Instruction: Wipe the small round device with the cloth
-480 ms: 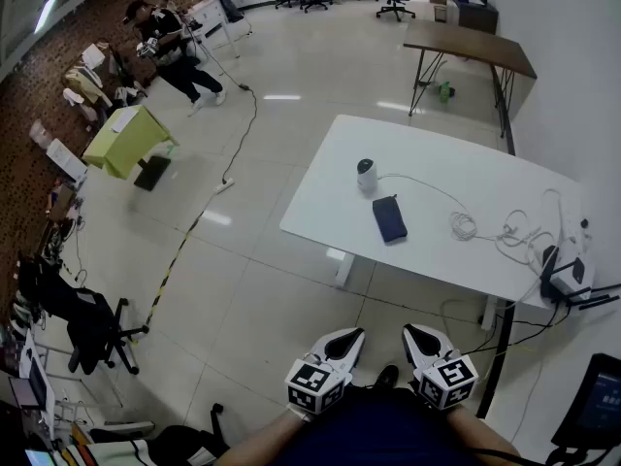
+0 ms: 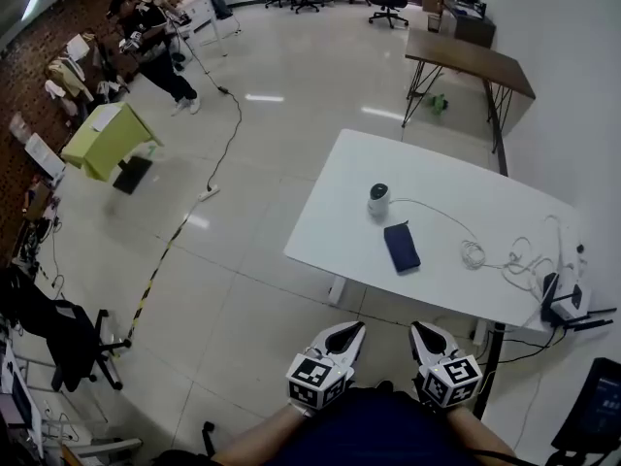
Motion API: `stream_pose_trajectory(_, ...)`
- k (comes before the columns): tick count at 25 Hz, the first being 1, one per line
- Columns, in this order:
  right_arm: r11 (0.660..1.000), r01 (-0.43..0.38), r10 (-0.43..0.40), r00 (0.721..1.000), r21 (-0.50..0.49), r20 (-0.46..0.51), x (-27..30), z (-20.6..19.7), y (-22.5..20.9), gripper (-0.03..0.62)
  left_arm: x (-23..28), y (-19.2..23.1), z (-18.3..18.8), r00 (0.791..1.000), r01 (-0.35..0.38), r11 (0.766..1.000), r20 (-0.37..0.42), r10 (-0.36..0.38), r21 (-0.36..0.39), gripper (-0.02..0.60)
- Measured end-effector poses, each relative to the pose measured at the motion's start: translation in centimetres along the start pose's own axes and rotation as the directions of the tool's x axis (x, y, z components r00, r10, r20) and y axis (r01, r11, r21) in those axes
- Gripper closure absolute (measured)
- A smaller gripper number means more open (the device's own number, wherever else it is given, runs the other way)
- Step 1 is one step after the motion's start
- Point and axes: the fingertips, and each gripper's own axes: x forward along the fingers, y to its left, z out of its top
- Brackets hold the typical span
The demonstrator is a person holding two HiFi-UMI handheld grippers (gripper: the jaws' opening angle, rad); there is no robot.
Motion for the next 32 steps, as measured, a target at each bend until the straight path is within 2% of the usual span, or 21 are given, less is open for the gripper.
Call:
stream_pose_trajectory(9, 0.997, 0.065, -0.067, 0.997, -0.042, -0.048, 5.7, 2.3, 2.7, 0.583, 0.0, 7.3, 0.9, 0.998, 0.062, 0.996, 0.003, -0.062, -0.056, 0.579)
stream_pose_trajectory(18, 0.997, 0.066, -0.069, 0.994, -0.042, -0.083, 8.0, 2.3, 2.5, 0.583, 1.5, 9.5, 1.7, 0.996, 0.084, 0.994, -0.016, -0.085, -0.074, 0.580)
stream_pose_trajectory(26, 1.000, 0.001, -0.001, 0.999, 0.009, -0.037, 11.3, 4.4, -0.9, 0.583, 4.5, 10.5, 3.9, 1.000, 0.010, 1.000, -0.022, -0.011, -0.022, 0.580)
stream_pose_trajectory(32, 0.999, -0.048, 0.048, 0.999, 0.024, -0.001, 12.9, 7.0, -5.3, 0.583, 8.7, 10.2, 6.0, 0.999, -0.042, 0.999, -0.026, 0.042, 0.009, 0.580)
